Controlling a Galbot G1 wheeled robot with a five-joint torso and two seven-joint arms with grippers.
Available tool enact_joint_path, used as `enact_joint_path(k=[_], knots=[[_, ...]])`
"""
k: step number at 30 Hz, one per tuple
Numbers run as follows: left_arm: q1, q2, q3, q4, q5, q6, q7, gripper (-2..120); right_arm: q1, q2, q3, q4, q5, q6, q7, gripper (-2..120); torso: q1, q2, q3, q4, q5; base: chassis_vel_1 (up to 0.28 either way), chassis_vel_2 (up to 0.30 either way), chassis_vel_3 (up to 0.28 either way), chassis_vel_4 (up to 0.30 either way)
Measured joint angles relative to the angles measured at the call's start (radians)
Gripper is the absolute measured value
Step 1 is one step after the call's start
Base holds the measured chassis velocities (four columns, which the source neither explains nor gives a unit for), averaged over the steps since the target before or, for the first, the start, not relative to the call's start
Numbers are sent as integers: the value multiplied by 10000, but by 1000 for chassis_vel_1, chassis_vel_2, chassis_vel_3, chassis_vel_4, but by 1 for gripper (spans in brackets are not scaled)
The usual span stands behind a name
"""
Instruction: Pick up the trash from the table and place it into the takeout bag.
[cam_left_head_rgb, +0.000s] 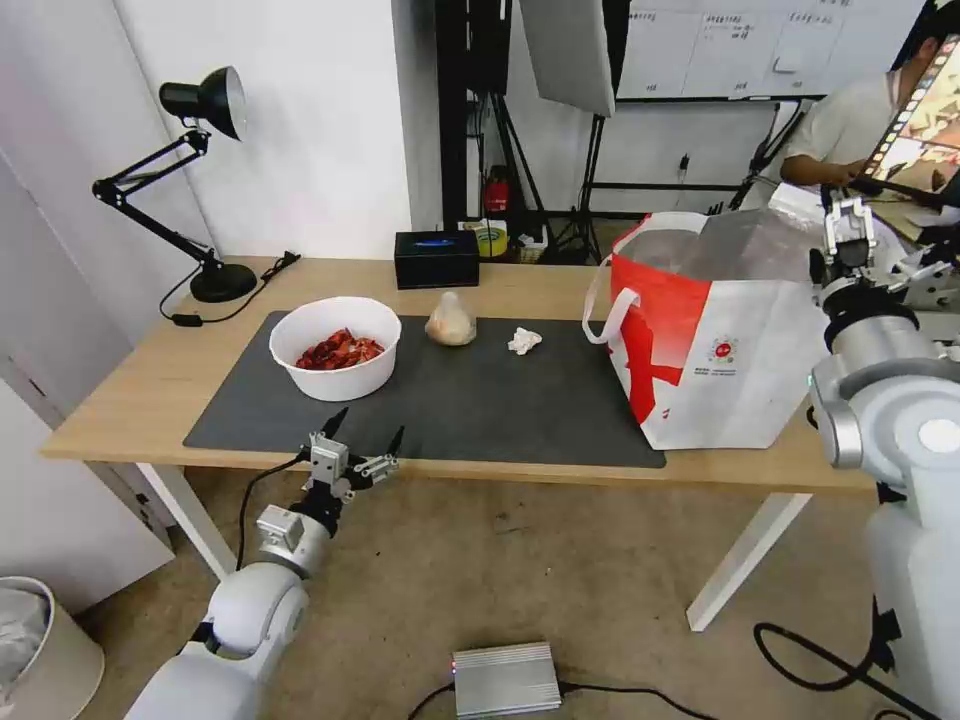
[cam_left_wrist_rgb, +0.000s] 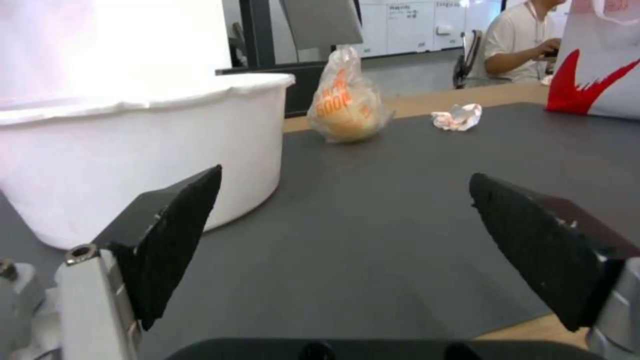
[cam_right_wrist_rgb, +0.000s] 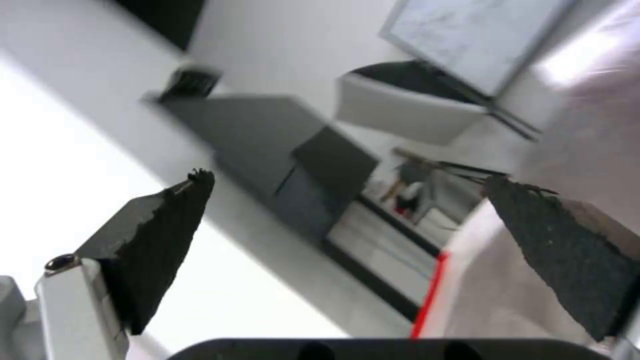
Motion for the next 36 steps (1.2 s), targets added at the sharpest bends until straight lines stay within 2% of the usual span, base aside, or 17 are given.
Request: enact_joint_path(k=[2, 3, 5, 7, 10, 11, 14, 22, 25, 29, 32, 36], knots=[[70, -37, -59, -27, 1, -12, 0, 100, -444, -96, -115, 226, -612, -250, -1005, 100, 1, 0, 0, 0, 0, 0, 0, 0, 0], [70, -37, -59, -27, 1, -12, 0, 100, -444, -96, -115, 226, -612, -250, -1005, 100, 1, 0, 0, 0, 0, 0, 0, 0, 0], [129, -71, -98, -50, 4, -41, 1, 100, -949, -66, -223, 453, -1268, -486, -1780, 100, 0, 0, 0, 0, 0, 0, 0, 0, 0], [134, -80, -101, -50, 6, -64, 0, 100, -1138, -18, -258, 525, -1563, -557, -2002, 100, 0, 0, 0, 1, 0, 0, 0, 0, 0], [116, -94, -91, -50, 7, -113, 5, 100, -1967, 201, -386, 721, -3070, -778, -2881, 100, 0, 0, 0, -1, 1, 0, 0, 0, 0], [116, -94, -91, -50, 7, -113, 5, 100, -1967, 201, -386, 721, -3070, -778, -2881, 100, 0, 0, 0, -1, 1, 0, 0, 0, 0], [211, -112, -153, -94, 5, -122, 4, 100, -2625, 412, -568, 791, -4324, -909, -3381, 100, 0, 0, 0, 0, 1, 0, 0, 0, 0], [376, -231, -258, -192, 5, -128, -20, 100, -3667, 722, -686, 778, -6131, -872, -3946, 100, 0, 0, 0, 0, 0, 0, 0, 0, 0], [495, -337, -276, -308, 7, -87, -46, 100, -4214, 932, -689, 742, -7251, -641, -4101, 100, 0, 0, 0, 0, 0, 0, 0, 0, 0], [565, -380, -285, -374, 7, -34, -61, 100, -4514, 1036, -706, 689, -7848, -464, -4164, 100, 0, 0, 0, 0, 1, 0, 0, 0, 0], [716, -428, -364, -461, 7, 26, -94, 100, -4962, 1211, -773, 482, -8926, 28, -4231, 100, 0, 0, 0, 0, 1, 0, 0, 0, 0], [796, -455, -436, -479, 7, 29, -104, 100, -5138, 1315, -784, 363, -9309, 264, -4237, 100, 0, 1, 0, 0, 1, 0, 0, 0, 0]])
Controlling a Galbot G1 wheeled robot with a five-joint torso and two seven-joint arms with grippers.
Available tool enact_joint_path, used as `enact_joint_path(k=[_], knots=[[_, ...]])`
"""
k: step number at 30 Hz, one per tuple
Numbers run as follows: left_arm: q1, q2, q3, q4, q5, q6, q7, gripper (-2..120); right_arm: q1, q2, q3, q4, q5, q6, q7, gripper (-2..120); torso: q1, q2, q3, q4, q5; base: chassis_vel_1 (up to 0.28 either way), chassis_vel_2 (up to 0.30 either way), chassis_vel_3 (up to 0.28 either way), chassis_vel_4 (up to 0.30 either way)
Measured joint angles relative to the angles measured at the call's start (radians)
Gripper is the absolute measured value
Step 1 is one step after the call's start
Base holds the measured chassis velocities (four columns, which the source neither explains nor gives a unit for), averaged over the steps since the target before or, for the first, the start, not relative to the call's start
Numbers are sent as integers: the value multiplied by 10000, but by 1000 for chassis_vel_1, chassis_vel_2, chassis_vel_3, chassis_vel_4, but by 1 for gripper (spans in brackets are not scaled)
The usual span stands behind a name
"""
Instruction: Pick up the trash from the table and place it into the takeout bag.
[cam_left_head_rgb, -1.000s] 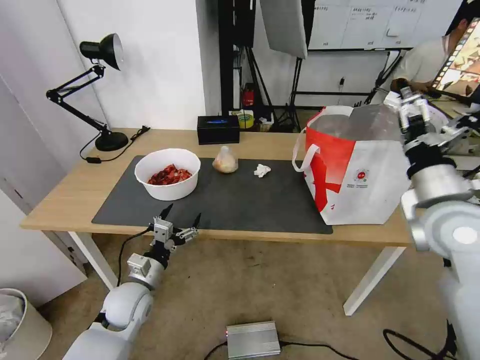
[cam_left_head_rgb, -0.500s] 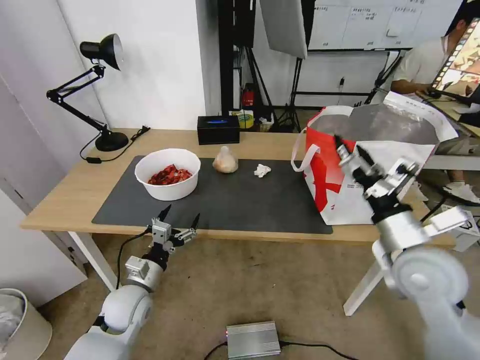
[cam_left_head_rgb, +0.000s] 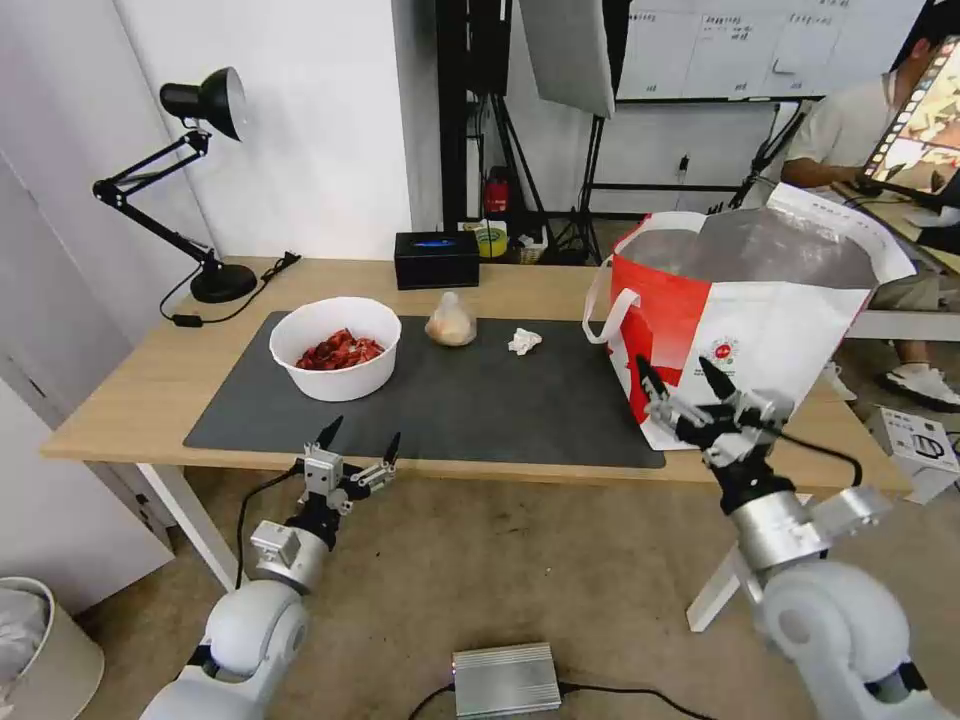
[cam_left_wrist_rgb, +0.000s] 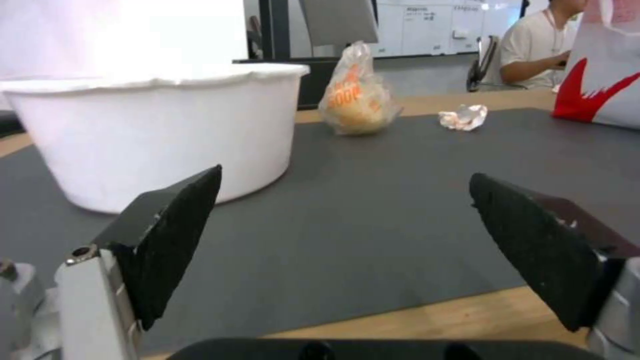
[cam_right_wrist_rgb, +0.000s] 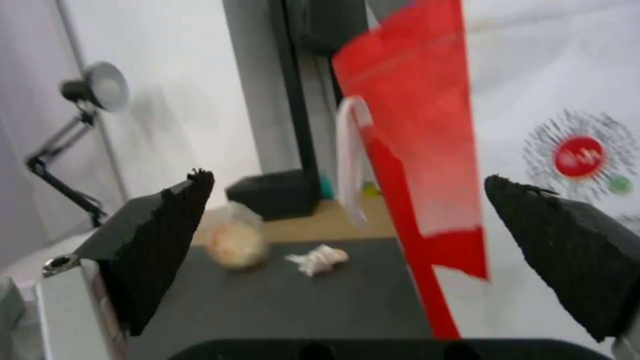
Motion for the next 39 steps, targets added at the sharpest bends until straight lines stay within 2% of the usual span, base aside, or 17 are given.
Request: enact_joint_path(k=[3, 14, 26, 39], knots=[[204, -45, -107, -112, -3, 10, -133, 100, -522, 166, -5, -96, -574, 495, 37, 100, 1, 0, 0, 0, -1, 0, 0, 0, 0], [961, 38, -423, -777, -62, 40, -268, 100, -1436, 332, 62, -405, -1066, 1747, 100, 100, 0, 0, 0, 0, -1, 0, 0, 0, 0], [1499, 18, -964, -1134, -162, 54, -456, 100, -1380, 785, -174, -1380, -2105, 2354, -153, 100, 0, 0, 1, 1, 0, 0, 0, 0, 0], [1879, -282, -1152, -1247, -74, -142, -427, 100, -1032, 1044, -568, -1813, -2301, 2441, -158, 100, 1, 0, 1, 1, -1, 0, 0, 0, 0]])
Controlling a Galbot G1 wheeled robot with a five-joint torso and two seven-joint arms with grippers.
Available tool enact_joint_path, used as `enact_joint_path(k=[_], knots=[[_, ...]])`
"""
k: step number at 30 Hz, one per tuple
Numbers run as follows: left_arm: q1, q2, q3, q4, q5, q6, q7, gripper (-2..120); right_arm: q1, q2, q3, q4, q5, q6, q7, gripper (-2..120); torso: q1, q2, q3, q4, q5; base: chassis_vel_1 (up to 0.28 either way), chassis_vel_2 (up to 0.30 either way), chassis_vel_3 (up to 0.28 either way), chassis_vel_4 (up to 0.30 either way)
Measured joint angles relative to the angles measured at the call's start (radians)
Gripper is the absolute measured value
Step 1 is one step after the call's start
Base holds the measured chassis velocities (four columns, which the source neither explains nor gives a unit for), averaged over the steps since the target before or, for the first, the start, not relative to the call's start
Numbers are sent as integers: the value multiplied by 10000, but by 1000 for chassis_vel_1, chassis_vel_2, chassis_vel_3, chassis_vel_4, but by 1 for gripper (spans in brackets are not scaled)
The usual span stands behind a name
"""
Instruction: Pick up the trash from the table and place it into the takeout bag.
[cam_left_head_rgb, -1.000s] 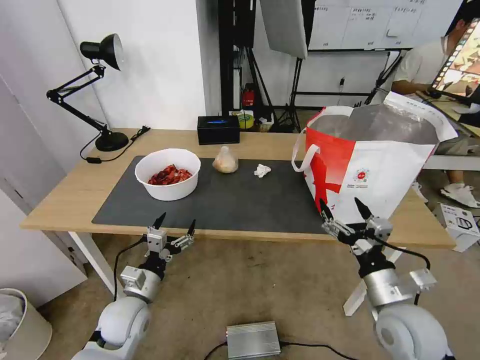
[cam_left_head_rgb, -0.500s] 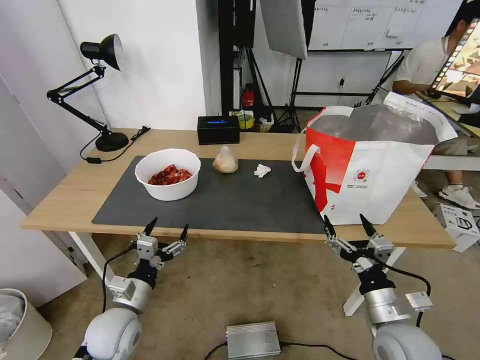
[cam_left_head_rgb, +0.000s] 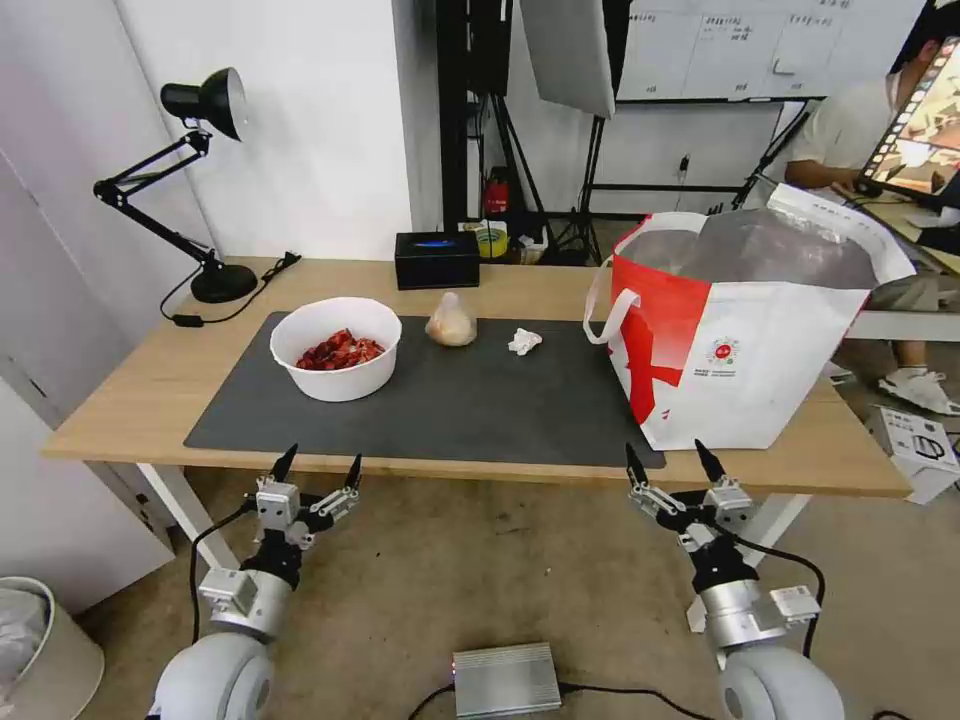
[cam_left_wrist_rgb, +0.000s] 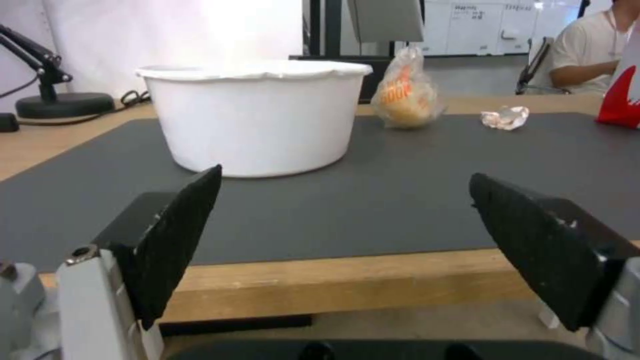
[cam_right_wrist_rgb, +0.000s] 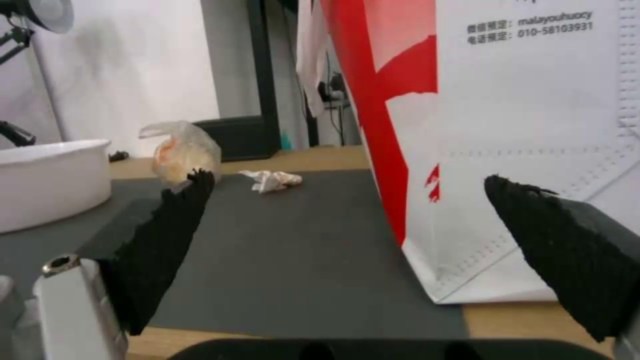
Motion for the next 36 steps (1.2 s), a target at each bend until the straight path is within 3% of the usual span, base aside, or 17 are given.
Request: enact_joint_path(k=[18, 36], knots=[[198, -205, -216, -180, 115, -139, 69, 100, 412, -6, -578, -7, -71, -67, 142, 100, 0, 0, 0, -1, 0, 0, 0, 0, 0], [563, -204, -566, -536, 5, -380, 311, 100, 2707, -682, -2006, -806, 632, -592, 788, 100, 0, -1, 0, -1, 1, 0, 0, 0, 0]])
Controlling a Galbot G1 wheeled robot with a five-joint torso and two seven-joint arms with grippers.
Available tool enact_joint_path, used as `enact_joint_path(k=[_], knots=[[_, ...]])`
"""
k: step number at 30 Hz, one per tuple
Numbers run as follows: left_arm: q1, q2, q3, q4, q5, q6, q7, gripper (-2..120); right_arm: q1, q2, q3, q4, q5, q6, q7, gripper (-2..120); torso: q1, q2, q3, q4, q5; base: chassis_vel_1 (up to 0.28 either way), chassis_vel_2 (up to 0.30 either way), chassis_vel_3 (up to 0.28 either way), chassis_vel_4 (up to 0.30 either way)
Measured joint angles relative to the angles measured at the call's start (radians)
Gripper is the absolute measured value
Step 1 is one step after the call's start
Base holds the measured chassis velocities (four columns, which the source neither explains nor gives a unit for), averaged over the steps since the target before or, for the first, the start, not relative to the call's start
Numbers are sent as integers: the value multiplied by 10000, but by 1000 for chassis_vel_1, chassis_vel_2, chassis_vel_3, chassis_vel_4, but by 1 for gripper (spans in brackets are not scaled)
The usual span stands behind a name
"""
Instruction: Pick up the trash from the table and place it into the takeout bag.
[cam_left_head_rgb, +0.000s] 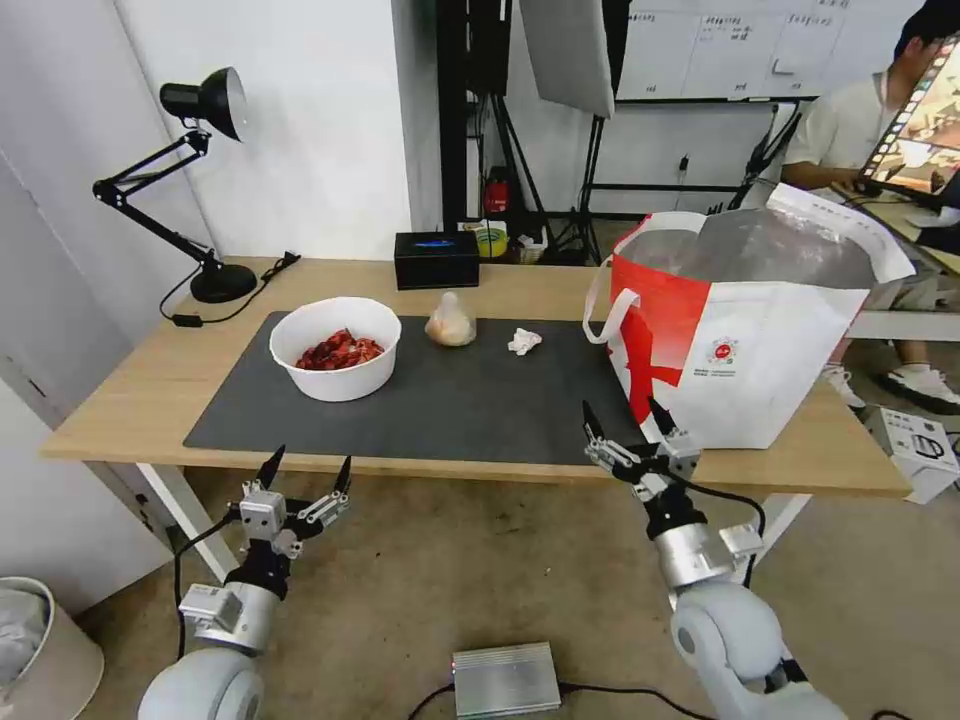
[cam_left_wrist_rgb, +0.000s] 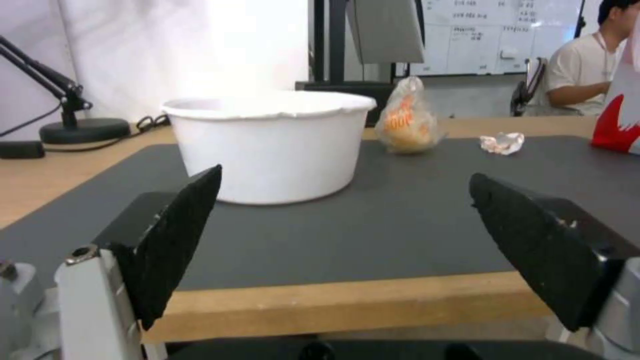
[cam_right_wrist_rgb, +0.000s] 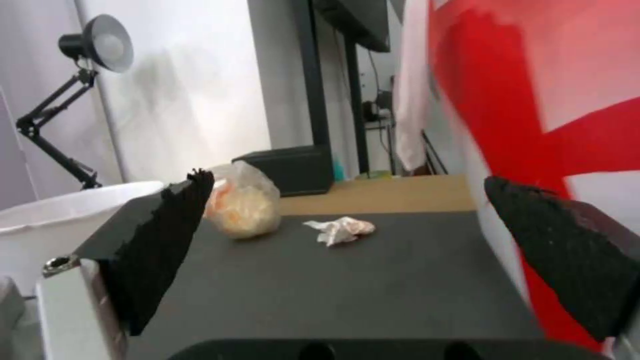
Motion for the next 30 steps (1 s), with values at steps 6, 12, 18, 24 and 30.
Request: enact_joint_path(k=[6, 12, 18, 24, 30], knots=[[102, -75, -31, -220, 5, 0, 0, 100, 1191, -107, -685, -678, 271, -235, 274, 100, 1, 0, 0, 1, 0, 0, 0, 0, 0], [177, -141, -102, -282, 11, -11, 0, 100, 2093, -118, -1159, -1210, 357, -377, 516, 100, 1, 0, 0, 1, -1, 0, 0, 0, 0], [302, -233, -221, -368, 13, -123, 26, 100, 3337, -116, -1806, -2151, 466, -556, 887, 100, 1, 0, 0, 2, -1, 0, 0, 0, 0], [315, -268, -308, -399, 13, -165, 42, 100, 4225, -139, -2307, -2810, 718, -686, 1193, 100, 1, 0, 0, 1, -1, 0, 0, 0, 0], [240, -379, -337, -435, 14, -168, 52, 100, 5369, 42, -2969, -3841, 989, -753, 1495, 100, 1, 0, 0, 0, 1, 0, 0, 0, 0]])
